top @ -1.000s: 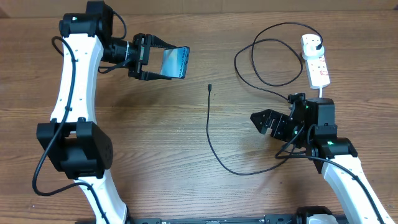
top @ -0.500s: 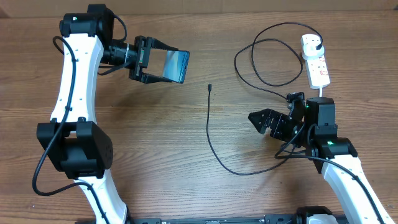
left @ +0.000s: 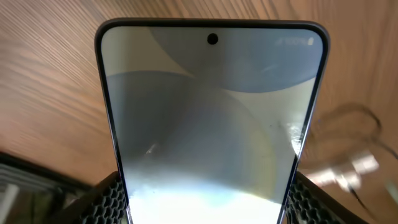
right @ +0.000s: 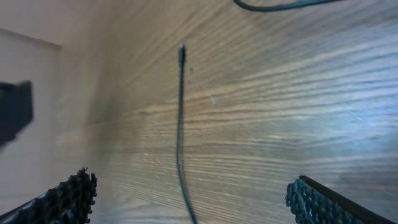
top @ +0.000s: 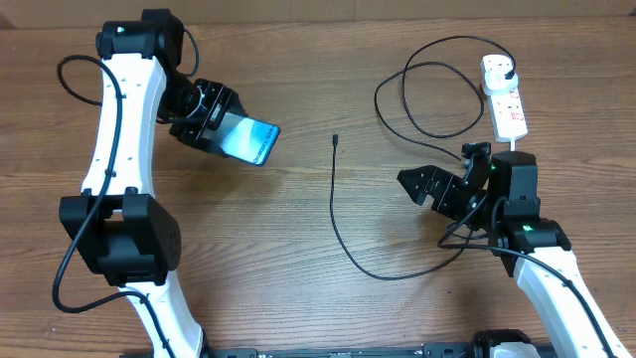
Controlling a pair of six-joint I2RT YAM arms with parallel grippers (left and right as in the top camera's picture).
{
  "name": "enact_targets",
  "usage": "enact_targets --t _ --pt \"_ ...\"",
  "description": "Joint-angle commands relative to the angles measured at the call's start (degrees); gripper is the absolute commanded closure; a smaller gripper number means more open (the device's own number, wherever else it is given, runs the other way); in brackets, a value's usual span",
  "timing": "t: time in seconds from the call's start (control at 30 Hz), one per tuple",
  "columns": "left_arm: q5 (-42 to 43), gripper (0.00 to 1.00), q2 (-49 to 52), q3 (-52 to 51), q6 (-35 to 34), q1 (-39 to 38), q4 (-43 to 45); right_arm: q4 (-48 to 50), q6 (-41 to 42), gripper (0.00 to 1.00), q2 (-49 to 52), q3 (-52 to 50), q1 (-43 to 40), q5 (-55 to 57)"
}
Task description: Plug charger to phone and switch on socket
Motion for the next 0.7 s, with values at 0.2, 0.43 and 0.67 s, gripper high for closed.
enact_targets --t 0.2,0.43,0.67 --pt "-11.82 0.96 -0.17 1.20 -4.24 -5.14 0.09 11.61 9.88 0.05 6.40 1.42 1.84 -10.16" --pt "-12.90 0.96 -0.13 1.11 -9.18 -7.23 0.09 23.98 18.23 0.10 10.14 1.42 9.16 -7.82" --pt "-12.17 0.95 0.28 1.07 -11.50 -9.79 0.46 31.17 26.25 0.16 10.51 1.42 18.01 4.11"
